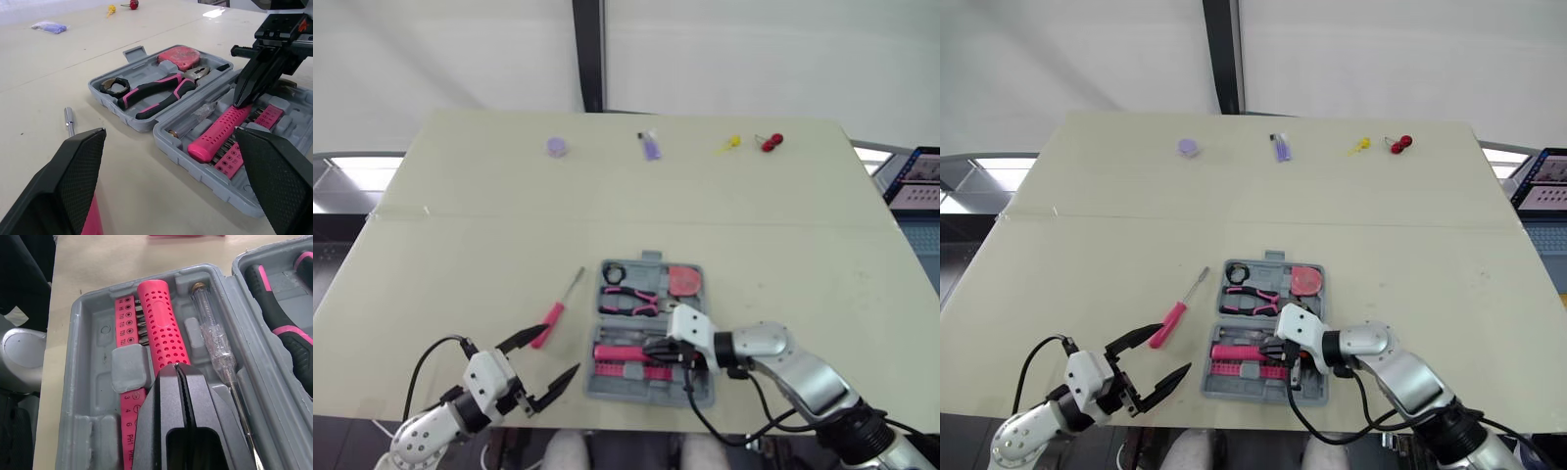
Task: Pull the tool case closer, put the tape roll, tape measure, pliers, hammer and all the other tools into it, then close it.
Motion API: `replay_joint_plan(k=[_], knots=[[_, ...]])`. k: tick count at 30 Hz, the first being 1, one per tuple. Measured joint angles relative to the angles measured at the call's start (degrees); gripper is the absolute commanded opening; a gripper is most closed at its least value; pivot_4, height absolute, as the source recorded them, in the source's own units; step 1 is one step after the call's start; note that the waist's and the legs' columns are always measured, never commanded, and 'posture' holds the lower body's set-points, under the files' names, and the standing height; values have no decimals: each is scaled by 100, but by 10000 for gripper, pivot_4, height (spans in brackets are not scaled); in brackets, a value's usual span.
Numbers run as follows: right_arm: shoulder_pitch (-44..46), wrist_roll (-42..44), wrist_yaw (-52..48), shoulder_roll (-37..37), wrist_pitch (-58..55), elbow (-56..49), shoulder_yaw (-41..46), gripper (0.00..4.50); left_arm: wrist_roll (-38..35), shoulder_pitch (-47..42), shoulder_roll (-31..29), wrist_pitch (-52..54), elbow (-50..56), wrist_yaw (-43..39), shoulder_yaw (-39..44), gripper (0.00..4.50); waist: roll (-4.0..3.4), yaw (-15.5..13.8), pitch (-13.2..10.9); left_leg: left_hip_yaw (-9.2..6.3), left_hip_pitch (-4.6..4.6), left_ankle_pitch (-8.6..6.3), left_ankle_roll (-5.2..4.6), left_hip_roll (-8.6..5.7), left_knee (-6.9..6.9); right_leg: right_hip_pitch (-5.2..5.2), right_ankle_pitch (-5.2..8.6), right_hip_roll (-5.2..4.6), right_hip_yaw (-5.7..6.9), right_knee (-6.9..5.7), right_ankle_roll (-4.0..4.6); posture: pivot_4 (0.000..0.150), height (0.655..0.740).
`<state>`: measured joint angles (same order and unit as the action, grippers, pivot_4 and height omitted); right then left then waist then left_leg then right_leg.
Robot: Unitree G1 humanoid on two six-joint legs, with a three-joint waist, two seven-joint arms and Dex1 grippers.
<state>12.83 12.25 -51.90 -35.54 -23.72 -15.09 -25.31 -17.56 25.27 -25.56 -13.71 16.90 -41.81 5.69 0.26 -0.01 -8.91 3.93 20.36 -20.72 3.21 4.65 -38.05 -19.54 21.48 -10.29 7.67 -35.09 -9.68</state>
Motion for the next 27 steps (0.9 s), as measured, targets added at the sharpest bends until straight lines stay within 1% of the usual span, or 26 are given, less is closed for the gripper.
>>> replay_joint_plan(k=[6,13,21,23,25,27], knots=[[58,-311,-36,-14,190,130,-141,400,12,-14,0,0,0,13,-6,45000,4,-9,13,0,-4,0,0,0,0,7,0,0,0,2,0,1500,7400],[118,-609,-62,-15,346,174,-349,400,23,-33,-1,0,0,34,-6,45000,28,-5,54,0,-14,0,0,0,3,16,0,0,1,2,0,1500,7400],[194,-955,-55,-9,404,338,-591,400,83,-122,-3,0,-2,35,-11,45000,37,-8,205,0,-30,0,0,0,14,39,0,0,5,20,1,1500,7400],[194,-955,-55,-4,404,383,-598,400,90,-129,-3,0,-2,36,-11,45000,33,-15,217,-1,-55,-1,-1,0,18,67,0,0,7,30,1,1500,7400],[191,-955,-57,4,406,452,-631,400,93,-127,-3,0,-3,35,-11,45000,18,-26,225,0,-116,-8,4,-1,49,121,1,1,9,58,2,1500,7400],[187,-955,-57,10,487,519,-643,400,93,-137,-4,1,-4,35,-11,45000,26,-31,249,0,-121,-10,4,-1,56,126,2,2,9,65,3,1500,7400]])
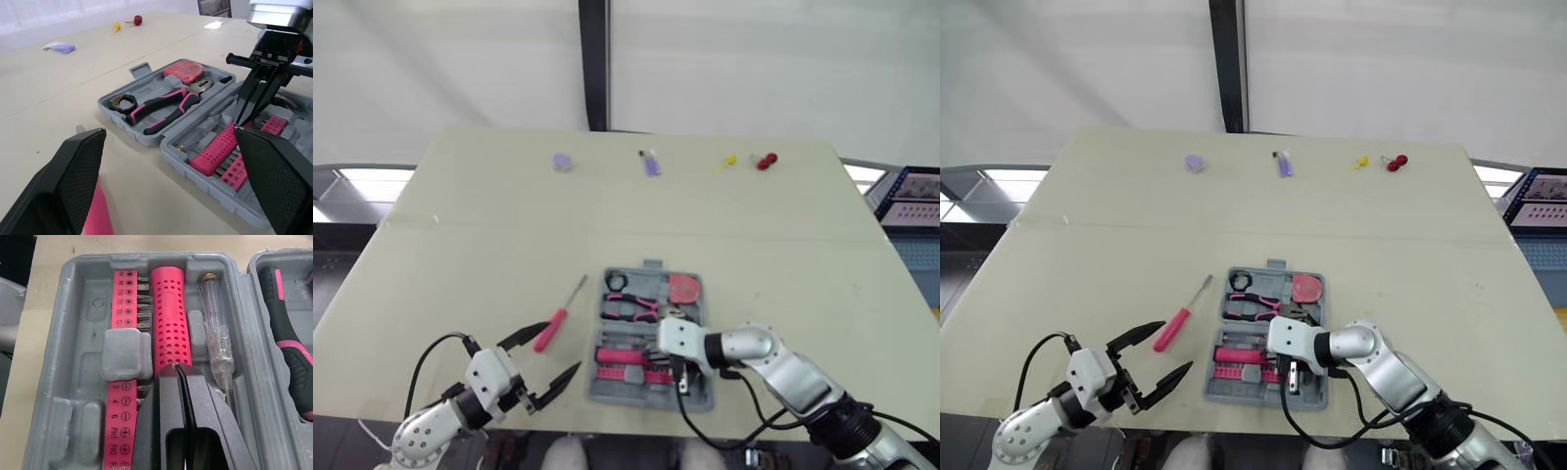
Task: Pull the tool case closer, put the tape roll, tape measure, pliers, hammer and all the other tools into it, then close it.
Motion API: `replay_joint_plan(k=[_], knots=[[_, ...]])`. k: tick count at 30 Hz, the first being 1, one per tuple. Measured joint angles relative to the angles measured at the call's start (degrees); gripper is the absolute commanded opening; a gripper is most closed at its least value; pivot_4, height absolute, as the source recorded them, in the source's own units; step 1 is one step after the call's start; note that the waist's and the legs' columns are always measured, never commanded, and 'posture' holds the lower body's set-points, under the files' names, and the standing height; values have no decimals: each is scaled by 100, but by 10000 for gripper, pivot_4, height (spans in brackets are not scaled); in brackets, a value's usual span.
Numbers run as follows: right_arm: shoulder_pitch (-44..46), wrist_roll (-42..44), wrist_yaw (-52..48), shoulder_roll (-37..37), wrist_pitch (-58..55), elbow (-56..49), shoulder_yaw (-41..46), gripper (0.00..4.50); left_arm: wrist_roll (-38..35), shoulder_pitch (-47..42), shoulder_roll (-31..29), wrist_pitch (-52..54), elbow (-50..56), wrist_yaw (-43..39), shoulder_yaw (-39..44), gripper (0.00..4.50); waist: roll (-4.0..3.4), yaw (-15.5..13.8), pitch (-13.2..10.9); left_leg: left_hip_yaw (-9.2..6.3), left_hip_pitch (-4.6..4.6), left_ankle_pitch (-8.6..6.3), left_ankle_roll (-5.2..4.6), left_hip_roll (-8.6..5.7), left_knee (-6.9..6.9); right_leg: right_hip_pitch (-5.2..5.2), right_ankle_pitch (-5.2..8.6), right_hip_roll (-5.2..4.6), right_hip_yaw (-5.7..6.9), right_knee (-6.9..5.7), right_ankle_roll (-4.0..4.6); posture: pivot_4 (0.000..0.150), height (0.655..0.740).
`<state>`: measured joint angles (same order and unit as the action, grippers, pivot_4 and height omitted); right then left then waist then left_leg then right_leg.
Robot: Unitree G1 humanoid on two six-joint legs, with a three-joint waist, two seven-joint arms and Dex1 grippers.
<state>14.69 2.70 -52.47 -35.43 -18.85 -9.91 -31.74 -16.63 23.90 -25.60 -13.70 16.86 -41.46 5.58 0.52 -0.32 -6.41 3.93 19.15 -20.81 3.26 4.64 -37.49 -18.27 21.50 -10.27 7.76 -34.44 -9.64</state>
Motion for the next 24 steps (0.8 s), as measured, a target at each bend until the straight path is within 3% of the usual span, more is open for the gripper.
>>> replay_joint_plan(k=[6,11,15,21,24], knots=[[-356,480,-23,261,133,196,553,400,-1,-164,-33,205,1,4,-5,45000,8,-2,-6,0,9,0,0,0,-5,-5,0,2,-1,-2,0,1500,7400],[-348,986,-154,287,-162,255,1020,400,157,-682,-41,599,15,210,-35,45000,-73,-43,-111,3,27,0,1,0,-10,-25,0,2,-2,-10,-1,1500,7400],[-35,1500,-115,207,-616,226,1975,13250,98,-1303,-226,1454,17,340,-42,45000,-66,-54,-193,0,60,0,1,1,-35,-56,-1,2,-5,-36,-1,1500,7400],[-409,2273,-27,-330,-1146,-55,3658,43780,-346,-2115,-688,2299,-482,450,736,45000,-48,-107,-209,-1,116,0,1,0,-45,-123,-1,2,0,-55,-3,1500,7400],[-867,2319,235,-474,-1127,377,4558,44546,-260,-2131,-1083,2410,-1316,587,1299,45000,-39,-98,-220,14,116,0,1,0,-47,-125,-2,1,-6,-53,-4,1500,7400]])
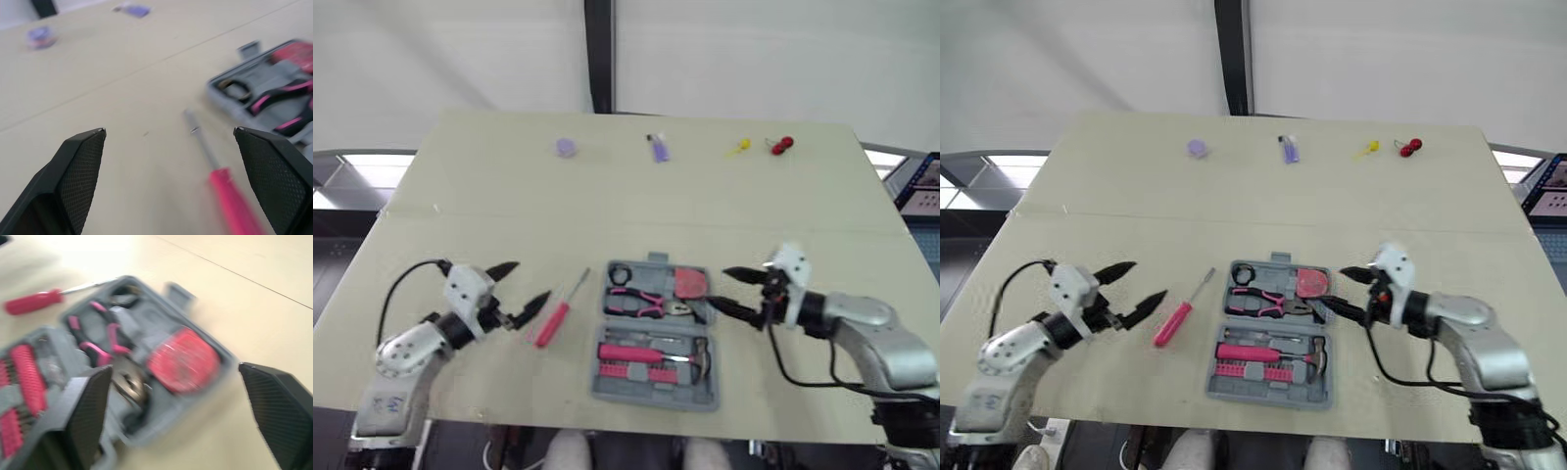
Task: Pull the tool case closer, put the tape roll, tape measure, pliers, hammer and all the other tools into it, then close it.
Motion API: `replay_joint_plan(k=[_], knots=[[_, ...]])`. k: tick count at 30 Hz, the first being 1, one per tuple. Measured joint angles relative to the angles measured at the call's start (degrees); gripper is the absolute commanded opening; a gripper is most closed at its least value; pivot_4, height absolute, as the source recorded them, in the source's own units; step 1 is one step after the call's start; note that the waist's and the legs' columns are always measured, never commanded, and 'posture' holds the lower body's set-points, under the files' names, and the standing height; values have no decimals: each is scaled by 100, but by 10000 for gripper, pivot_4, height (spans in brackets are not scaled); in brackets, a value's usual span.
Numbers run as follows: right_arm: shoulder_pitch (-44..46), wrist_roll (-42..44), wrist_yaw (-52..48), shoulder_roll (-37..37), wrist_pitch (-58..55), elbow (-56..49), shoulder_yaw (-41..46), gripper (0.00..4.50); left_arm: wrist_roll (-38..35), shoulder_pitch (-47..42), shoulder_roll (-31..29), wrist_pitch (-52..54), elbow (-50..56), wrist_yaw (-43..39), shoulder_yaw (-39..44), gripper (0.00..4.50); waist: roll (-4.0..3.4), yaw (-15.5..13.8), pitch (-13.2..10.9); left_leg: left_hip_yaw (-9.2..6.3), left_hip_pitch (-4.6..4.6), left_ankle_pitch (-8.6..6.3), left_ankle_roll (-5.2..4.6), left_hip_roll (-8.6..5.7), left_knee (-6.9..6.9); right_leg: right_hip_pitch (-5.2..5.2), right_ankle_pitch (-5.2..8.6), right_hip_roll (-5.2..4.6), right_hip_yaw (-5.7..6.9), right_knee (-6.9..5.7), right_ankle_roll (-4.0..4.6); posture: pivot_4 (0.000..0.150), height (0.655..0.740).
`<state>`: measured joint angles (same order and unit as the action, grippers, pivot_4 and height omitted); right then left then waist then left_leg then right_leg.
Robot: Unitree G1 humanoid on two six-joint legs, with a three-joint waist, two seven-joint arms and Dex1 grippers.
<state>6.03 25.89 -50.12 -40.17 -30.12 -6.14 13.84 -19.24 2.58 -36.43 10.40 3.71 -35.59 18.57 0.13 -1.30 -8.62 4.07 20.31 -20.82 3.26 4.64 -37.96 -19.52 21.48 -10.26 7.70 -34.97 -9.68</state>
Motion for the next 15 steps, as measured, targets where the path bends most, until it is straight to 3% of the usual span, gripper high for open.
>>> replay_joint_plan(k=[6,15], knots=[[-430,-268,675,26,908,1294,1180,44546,18,-291,-56,-45,-1316,660,929,45000,9,20,-7,5,-4,0,0,1,0,-4,-1,0,-6,-7,-2,1500,7400],[-575,-491,1013,29,1771,2602,1595,44546,273,-275,137,-93,-1479,1493,1083,45000,9,86,-9,9,-7,1,1,2,-1,-3,-1,-1,-9,-11,-2,1500,7400]])
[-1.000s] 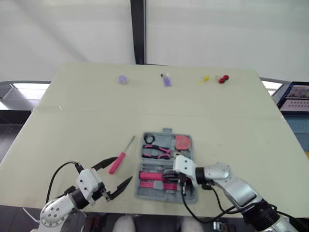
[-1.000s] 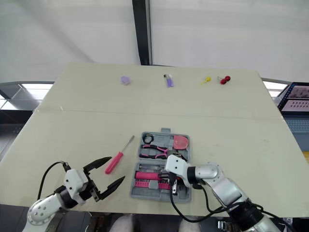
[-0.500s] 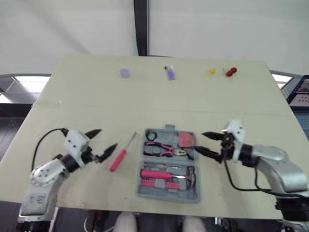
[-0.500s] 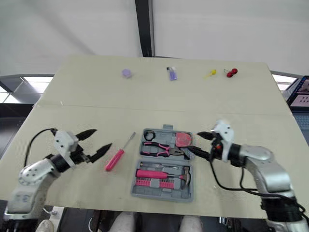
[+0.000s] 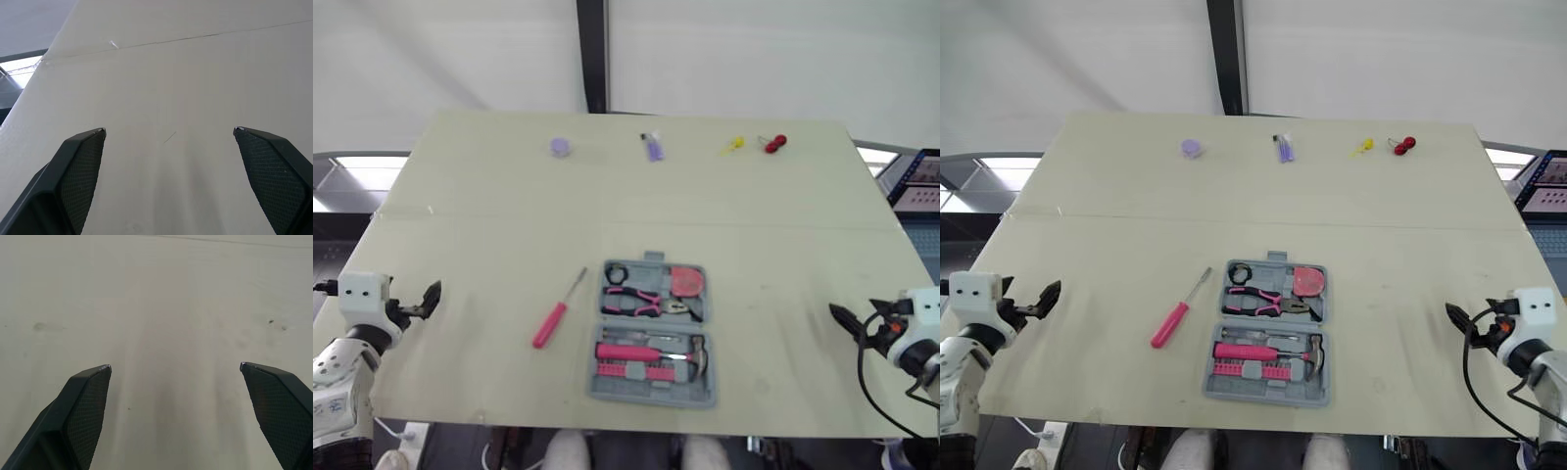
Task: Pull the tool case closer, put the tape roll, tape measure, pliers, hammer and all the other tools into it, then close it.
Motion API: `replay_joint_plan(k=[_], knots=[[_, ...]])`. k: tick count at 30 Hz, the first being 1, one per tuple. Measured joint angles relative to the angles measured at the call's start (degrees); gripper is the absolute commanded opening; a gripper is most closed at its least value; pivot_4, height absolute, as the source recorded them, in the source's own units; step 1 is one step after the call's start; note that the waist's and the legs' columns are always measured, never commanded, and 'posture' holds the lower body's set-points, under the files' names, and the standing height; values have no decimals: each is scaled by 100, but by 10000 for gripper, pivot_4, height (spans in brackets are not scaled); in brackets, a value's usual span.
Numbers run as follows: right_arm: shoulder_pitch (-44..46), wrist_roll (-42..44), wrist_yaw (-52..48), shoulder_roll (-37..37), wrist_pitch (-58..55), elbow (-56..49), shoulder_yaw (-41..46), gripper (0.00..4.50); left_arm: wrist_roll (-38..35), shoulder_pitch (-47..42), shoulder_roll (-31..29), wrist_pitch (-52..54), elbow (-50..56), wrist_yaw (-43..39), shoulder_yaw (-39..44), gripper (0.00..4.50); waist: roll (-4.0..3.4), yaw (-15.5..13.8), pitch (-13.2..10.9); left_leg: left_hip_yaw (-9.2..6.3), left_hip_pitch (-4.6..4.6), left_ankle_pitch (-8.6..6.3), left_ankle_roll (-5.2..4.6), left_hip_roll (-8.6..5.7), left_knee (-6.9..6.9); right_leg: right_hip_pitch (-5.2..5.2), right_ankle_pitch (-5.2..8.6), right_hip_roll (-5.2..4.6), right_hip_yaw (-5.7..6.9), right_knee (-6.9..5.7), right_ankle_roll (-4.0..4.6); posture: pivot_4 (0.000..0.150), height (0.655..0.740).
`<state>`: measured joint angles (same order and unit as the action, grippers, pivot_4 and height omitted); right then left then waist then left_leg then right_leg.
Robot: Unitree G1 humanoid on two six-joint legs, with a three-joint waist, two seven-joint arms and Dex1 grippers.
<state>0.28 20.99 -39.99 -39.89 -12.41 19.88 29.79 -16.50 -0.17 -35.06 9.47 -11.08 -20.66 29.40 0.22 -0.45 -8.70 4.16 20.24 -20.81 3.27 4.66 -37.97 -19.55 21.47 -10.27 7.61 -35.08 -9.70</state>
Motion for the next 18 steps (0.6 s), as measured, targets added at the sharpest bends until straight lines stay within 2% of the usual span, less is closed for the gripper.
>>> replay_joint_plan(k=[16,17,18], knots=[[35,-20,78,134,491,78,-69,44546,-50,-191,77,38,106,-315,-205,45000,0,69,0,0,0,0,1,0,1,0,0,0,0,0,0,1500,7400],[40,-18,76,148,484,78,-81,44546,-55,-191,80,45,144,-333,-243,45000,0,66,0,5,-3,0,1,2,-5,-5,0,0,-4,-1,0,1500,7400],[79,-14,71,153,481,77,-99,44546,-66,-179,85,58,168,-345,-252,45000,8,38,0,76,-16,0,2,21,-23,-69,0,3,-47,-34,1,1500,7400]])
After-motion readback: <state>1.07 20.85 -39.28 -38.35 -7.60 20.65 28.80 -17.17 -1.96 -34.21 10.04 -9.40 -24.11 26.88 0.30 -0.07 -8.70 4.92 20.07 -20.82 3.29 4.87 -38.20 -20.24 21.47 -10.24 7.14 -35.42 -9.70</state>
